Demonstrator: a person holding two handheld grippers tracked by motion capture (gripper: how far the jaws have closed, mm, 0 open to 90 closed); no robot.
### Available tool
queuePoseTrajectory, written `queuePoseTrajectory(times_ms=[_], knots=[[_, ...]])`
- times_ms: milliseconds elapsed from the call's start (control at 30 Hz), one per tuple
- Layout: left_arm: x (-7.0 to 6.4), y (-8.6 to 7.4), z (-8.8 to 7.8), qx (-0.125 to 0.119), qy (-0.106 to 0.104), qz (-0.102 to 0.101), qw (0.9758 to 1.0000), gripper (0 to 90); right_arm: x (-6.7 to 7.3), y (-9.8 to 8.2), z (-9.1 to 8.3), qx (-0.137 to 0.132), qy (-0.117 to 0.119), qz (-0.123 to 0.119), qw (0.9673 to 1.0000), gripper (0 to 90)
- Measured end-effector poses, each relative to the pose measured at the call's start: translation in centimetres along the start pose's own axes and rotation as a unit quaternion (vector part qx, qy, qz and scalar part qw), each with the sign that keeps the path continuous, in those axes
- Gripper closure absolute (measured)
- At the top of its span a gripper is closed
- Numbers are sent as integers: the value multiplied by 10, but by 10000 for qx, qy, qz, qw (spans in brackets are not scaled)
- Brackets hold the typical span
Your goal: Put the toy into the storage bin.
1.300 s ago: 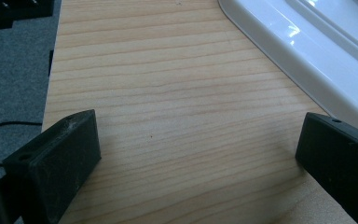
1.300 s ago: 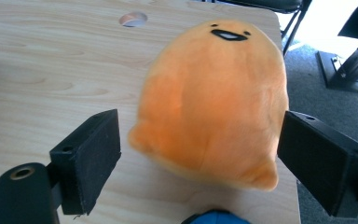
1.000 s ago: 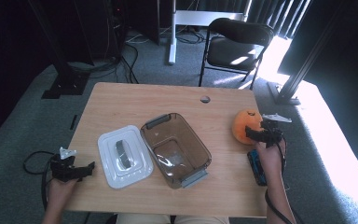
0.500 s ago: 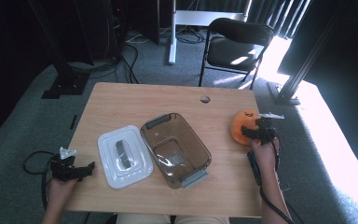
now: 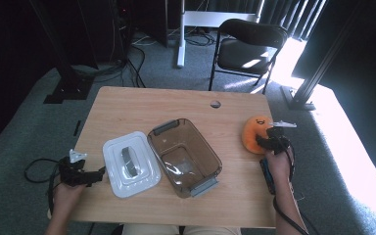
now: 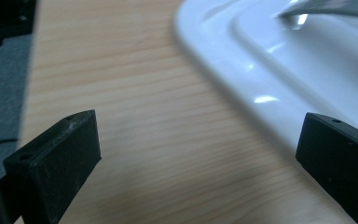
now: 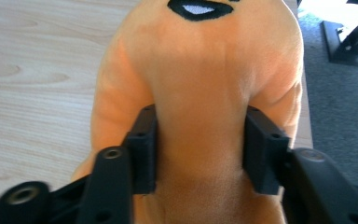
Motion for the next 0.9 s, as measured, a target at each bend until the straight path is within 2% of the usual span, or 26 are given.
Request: queuePoseTrajectory(times_ms=[100, 200, 400, 600, 900], knots=[[-14, 14, 1, -126, -167, 163, 9996, 4, 1, 0, -3, 47, -5, -115, 9999, 640], [-31, 28, 3, -207, -352, 321, 9986, 3, 1, 1, -6, 28, -21, -234, 9997, 669], [-60, 50, 11, -288, -599, 566, 9962, 3, 2, 4, -15, -101, 100, -217, 9997, 712], [-79, 61, 19, -303, -729, 779, 9938, 3, 8, 3, -32, -261, 352, -293, 9986, 717], [-101, 74, 29, -322, -917, 930, 9909, 3, 23, 11, -59, -578, 637, -455, 9953, 716]])
Point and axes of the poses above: each handheld gripper's, and its own axes: z roughly forward along the jaws, y roughly out of its top, x roughly to its left, the point moved 7 cm from there along z, roughly forward along the jaws, and after that the axes turned 3 degrees about x, right-handed, at the moved point
